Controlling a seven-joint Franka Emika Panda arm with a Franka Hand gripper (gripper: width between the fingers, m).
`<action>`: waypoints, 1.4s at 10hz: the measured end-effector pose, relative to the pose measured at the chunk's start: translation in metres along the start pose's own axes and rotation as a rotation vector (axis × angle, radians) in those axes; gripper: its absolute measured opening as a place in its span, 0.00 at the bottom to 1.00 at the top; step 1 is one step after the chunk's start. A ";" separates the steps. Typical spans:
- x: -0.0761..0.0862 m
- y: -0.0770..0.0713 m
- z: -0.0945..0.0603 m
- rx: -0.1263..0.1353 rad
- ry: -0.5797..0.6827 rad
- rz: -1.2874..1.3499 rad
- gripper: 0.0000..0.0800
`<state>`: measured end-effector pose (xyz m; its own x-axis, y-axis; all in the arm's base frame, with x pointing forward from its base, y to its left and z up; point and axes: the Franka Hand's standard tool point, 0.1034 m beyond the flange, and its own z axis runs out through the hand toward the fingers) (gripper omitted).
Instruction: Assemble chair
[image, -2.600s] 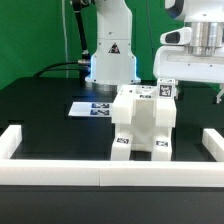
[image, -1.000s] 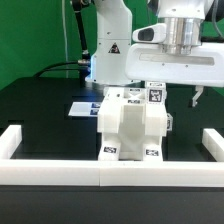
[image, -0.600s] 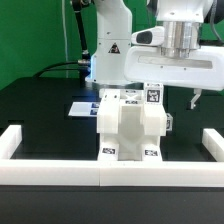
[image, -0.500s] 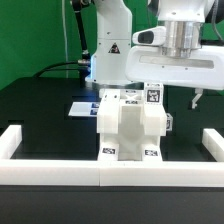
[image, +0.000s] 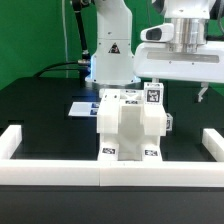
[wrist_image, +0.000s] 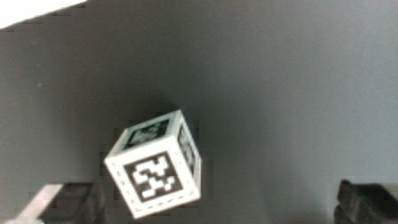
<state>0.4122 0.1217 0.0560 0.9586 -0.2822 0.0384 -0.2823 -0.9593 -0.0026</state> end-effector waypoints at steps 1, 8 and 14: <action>-0.004 -0.003 0.002 -0.001 -0.005 -0.005 0.81; 0.018 0.013 0.000 -0.008 0.006 -0.168 0.81; 0.038 0.037 0.001 -0.012 -0.015 -0.169 0.81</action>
Offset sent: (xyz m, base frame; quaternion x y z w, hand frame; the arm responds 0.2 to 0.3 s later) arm 0.0000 0.0000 0.0000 0.0000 0.0000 0.0000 1.0000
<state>0.4379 0.0759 0.0561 0.9929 -0.1169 0.0224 -0.1173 -0.9930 0.0148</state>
